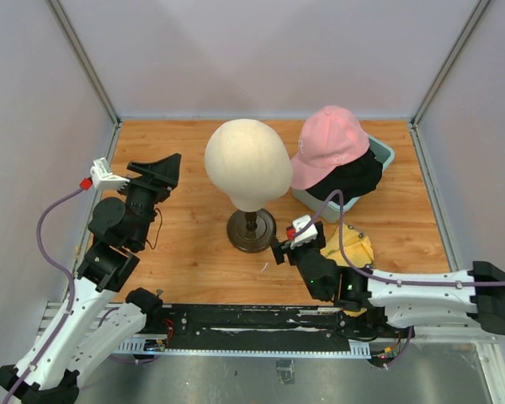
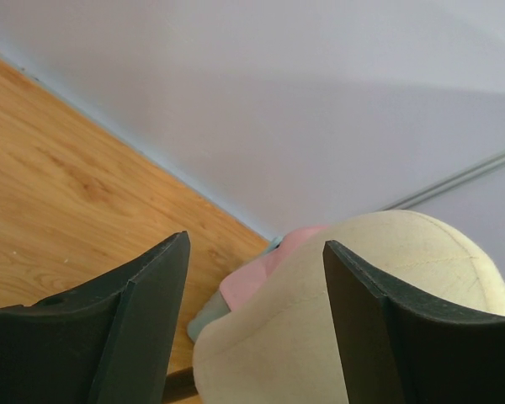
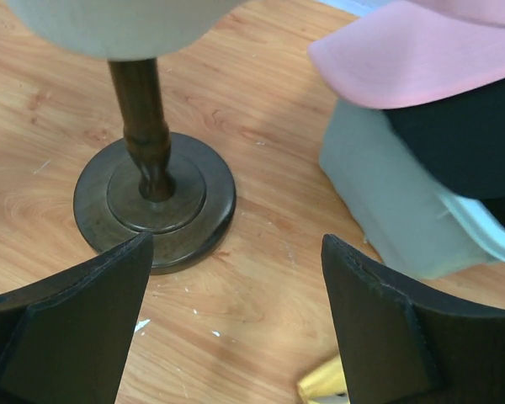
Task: Stack the hats
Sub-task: Move the hat stand to the center of the board.
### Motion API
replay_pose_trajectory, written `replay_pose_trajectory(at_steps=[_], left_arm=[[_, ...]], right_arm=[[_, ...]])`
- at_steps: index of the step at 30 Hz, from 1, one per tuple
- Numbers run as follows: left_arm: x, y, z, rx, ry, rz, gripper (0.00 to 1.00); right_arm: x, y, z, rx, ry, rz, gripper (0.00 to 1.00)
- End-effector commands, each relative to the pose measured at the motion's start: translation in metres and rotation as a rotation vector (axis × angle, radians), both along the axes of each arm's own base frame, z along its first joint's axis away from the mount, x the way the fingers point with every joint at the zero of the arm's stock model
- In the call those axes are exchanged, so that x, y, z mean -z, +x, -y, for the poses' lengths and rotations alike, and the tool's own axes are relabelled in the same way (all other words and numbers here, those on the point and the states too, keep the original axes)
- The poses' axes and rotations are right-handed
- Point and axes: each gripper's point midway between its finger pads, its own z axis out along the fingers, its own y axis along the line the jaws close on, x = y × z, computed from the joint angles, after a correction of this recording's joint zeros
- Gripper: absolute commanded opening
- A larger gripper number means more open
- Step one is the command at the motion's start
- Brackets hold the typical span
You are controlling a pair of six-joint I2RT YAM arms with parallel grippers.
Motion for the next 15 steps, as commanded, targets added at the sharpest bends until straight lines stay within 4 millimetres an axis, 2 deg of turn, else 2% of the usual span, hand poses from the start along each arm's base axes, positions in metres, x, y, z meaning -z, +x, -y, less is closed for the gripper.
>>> replay_pose_trajectory(at_steps=[1, 4, 8, 15], left_arm=[[0.007, 0.0, -0.009, -0.048, 0.026, 0.027, 0.7], [0.016, 0.001, -0.009, -0.054, 0.035, 0.029, 0.71], [0.016, 0.0, -0.014, -0.077, 0.056, 0.042, 0.73], [0.009, -0.003, -0.023, -0.116, 0.079, 0.073, 0.76]], right_arm=[[-0.001, 0.008, -0.027, 0.004, 0.135, 0.057, 0.81], [0.019, 0.009, -0.045, -0.036, 0.14, 0.047, 0.81], [0.036, 0.014, -0.063, -0.061, 0.163, 0.056, 0.82], [0.044, 0.022, -0.096, -0.099, 0.232, 0.136, 0.83]])
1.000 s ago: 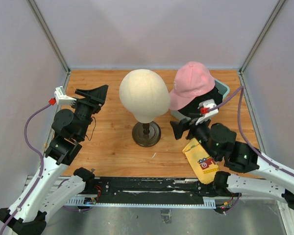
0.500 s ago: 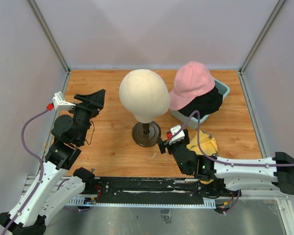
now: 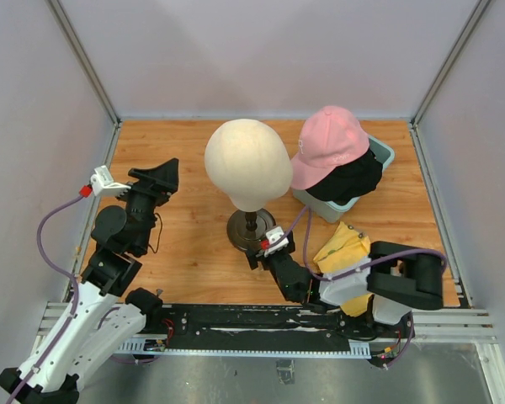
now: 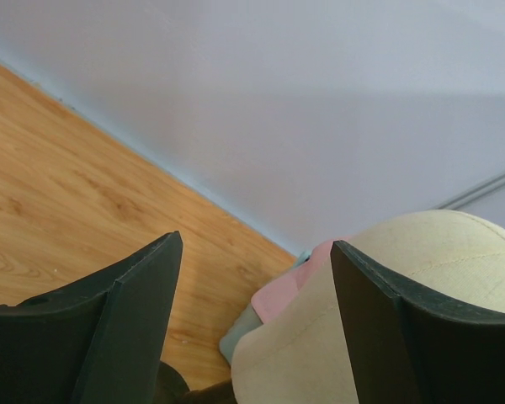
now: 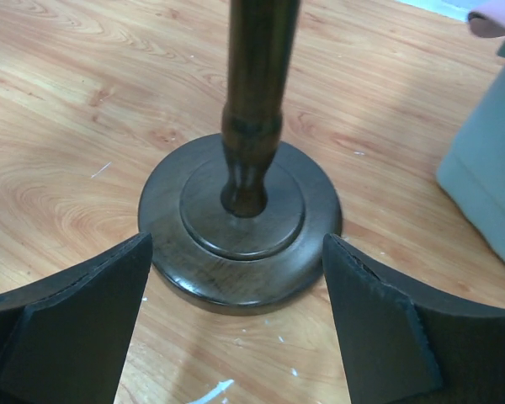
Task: Stack the hats
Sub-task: Move the hat stand to the center of the board.
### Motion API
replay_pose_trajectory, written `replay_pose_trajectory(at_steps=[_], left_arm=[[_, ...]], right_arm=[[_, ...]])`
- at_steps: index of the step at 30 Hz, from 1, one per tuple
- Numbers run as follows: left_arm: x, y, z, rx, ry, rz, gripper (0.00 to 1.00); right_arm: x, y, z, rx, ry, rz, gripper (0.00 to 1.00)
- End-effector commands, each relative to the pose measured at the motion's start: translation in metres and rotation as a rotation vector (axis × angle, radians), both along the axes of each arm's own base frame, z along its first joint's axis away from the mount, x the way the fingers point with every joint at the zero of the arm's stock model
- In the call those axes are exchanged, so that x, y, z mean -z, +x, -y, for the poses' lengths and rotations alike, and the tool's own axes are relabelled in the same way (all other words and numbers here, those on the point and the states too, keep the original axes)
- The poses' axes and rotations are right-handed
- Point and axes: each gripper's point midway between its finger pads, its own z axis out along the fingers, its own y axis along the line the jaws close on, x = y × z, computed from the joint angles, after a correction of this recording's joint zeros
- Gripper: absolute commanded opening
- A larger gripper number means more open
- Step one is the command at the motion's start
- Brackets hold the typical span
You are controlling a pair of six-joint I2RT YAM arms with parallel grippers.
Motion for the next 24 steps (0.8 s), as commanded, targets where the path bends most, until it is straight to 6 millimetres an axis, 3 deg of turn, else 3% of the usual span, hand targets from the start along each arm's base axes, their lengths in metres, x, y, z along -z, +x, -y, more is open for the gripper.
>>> replay_pose_trajectory(at_steps=[1, 15, 18, 24], left_arm=[[-0.016, -0.004, -0.012, -0.053, 0.008, 0.062, 0.77], [-0.016, -0.004, -0.022, -0.108, 0.058, 0.069, 0.84], [-0.016, -0.004, -0.025, -0.123, 0.069, 0.069, 0.85], [-0.018, -0.006, -0.032, -0.158, 0.089, 0.073, 0.88]], right_arm=[[-0.031, 0.011, -0.021, -0.003, 0.186, 0.118, 0.83], [-0.015, 0.052, -0.038, 0.073, 0.203, 0.111, 0.78], [-0.01, 0.059, -0.041, 0.071, 0.204, 0.105, 0.73], [-0.009, 0.072, -0.055, 0.051, 0.224, 0.101, 0.53]])
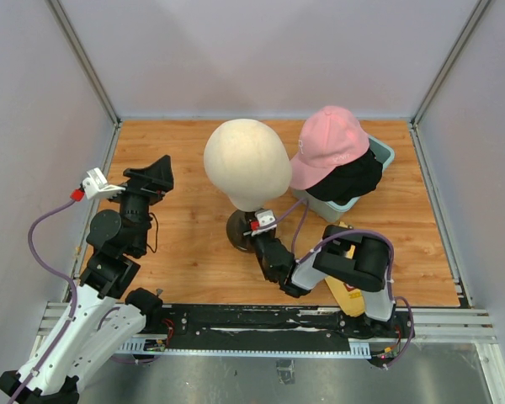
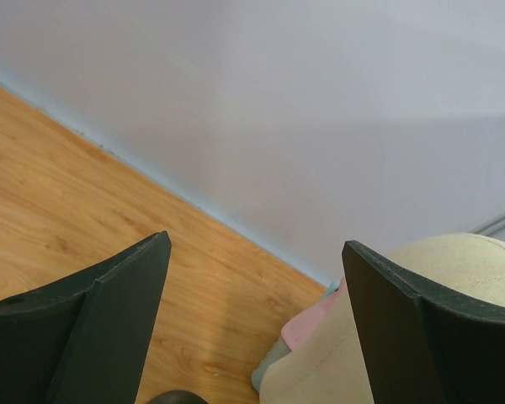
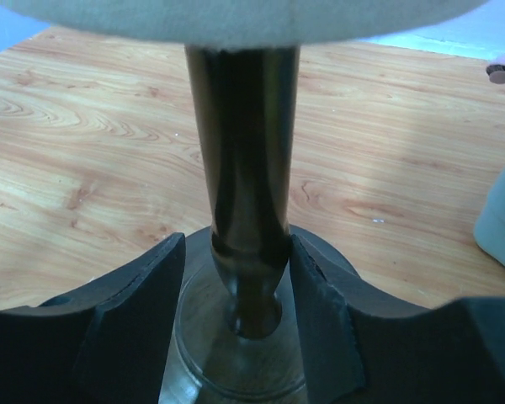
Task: Stack the hats
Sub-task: Move the hat stand to the center of the board.
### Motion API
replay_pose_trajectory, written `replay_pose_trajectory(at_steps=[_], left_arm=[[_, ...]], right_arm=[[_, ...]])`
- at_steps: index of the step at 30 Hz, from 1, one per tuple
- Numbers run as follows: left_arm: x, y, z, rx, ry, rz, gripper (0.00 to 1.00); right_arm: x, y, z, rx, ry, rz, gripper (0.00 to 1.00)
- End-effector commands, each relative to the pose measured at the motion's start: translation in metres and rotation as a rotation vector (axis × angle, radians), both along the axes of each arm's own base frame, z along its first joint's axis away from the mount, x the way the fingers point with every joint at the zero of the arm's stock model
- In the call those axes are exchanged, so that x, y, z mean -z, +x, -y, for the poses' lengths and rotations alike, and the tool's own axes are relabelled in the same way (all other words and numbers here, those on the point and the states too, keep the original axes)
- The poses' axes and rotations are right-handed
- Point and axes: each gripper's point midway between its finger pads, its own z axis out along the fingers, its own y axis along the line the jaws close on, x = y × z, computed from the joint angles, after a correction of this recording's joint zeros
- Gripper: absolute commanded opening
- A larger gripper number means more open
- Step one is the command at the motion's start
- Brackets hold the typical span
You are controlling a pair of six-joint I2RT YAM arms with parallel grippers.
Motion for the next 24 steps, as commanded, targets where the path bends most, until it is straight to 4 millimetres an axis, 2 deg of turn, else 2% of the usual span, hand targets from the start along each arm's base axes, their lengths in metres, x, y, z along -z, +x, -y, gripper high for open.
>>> replay_pose_trajectory(at_steps=[1, 4, 8, 17, 24], left_arm=[[-0.007, -0.003, -0.012, -0.062, 0.014, 0.025, 0.89], [-0.007, -0.004, -0.016, -0.082, 0.024, 0.025, 0.9], [-0.009, -0.004, -0.02, -0.104, 0.038, 0.024, 0.92], [-0.022, -0.009, -0.028, -0.136, 0.077, 0.033, 0.94], [-0.027, -0.02, -0.042, -0.18, 0.089, 0.035, 0.96]], right_arm=[[-0.012, 0.011, -0.016, -0.023, 0.07, 0.015, 0.51], [-0.015, 0.016, -0.025, -0.029, 0.081, 0.013, 0.43], [-0.004, 0.021, -0.039, -0.037, 0.075, -0.008, 0.35], [-0.001, 0.045, -0.076, -0.026, 0.111, -0.045, 0.32], [0.002, 0.063, -0.108, -0.008, 0.149, -0.069, 0.31]])
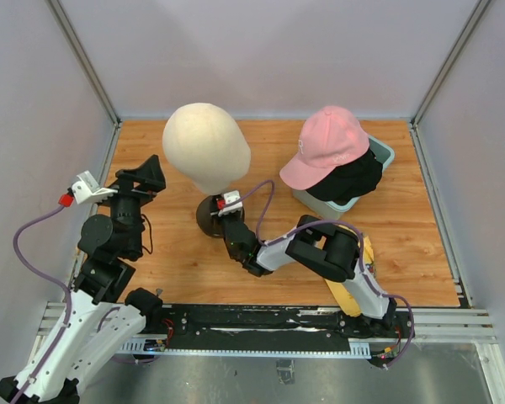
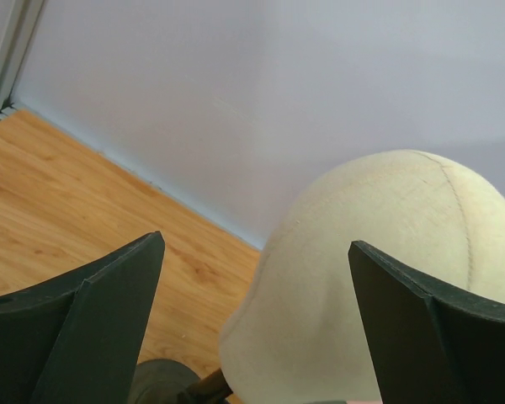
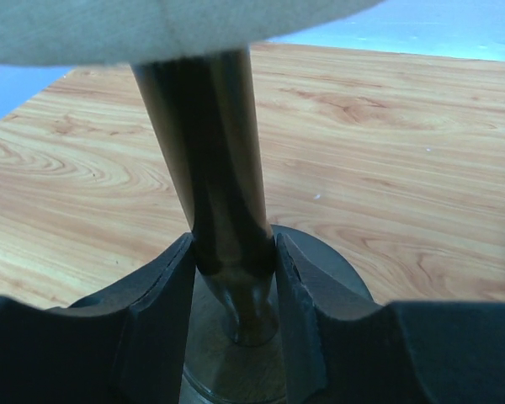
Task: Stack the hats
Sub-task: Move the hat stand to the center of the board.
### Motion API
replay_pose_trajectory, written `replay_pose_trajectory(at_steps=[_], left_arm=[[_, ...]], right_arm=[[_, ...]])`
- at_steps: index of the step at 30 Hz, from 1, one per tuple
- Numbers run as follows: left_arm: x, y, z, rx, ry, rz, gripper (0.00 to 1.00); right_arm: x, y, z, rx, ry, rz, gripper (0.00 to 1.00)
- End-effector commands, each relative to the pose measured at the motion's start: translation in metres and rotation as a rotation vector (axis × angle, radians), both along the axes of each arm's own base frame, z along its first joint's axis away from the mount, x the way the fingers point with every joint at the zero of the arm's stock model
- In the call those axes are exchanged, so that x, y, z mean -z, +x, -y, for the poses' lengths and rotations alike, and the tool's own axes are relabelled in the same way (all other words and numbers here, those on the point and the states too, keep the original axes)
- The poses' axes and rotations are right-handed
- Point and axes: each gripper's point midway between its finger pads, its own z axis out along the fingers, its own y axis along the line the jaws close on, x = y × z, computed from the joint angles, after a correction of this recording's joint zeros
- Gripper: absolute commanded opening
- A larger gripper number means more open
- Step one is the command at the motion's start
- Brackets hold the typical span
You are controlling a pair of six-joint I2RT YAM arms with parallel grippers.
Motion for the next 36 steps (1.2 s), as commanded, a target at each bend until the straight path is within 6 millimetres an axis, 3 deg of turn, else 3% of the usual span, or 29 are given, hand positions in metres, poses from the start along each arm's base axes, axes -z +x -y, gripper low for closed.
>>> replay_pose_trajectory(at_steps=[1, 7, 12, 17, 23, 24, 30, 36], left_arm=[[-0.02, -0.015, -0.017, -0.058, 0.001, 0.037, 0.96], [-0.026, -0.025, -0.026, -0.081, 0.02, 0.04, 0.97], [-0.027, -0.028, -0.028, -0.083, 0.009, 0.044, 0.97], [-0.032, -0.031, -0.03, -0.078, -0.033, 0.05, 0.97], [-0.044, -0.034, -0.03, -0.071, -0.077, 0.053, 0.96], [-0.047, -0.035, -0.031, -0.073, -0.09, 0.049, 0.96], [-0.053, -0.043, -0.034, -0.061, -0.134, 0.033, 0.94], [-0.058, -0.047, -0.029, -0.019, -0.169, 0.045, 0.92]], right_arm=[[0.005, 0.013, -0.022, 0.001, 0.08, -0.046, 0.31], [0.008, 0.019, -0.029, 0.018, 0.081, -0.056, 0.36], [-0.004, 0.009, -0.028, -0.002, 0.067, -0.054, 0.67], [-0.024, -0.006, -0.012, -0.013, 0.045, -0.06, 0.76], [-0.052, -0.031, 0.023, -0.003, 0.031, -0.093, 0.79], [-0.068, -0.036, 0.031, -0.006, 0.054, -0.097, 0.79], [-0.121, -0.067, 0.079, 0.028, 0.099, -0.183, 0.79], [-0.185, -0.071, 0.144, 0.128, 0.241, -0.251, 0.76]])
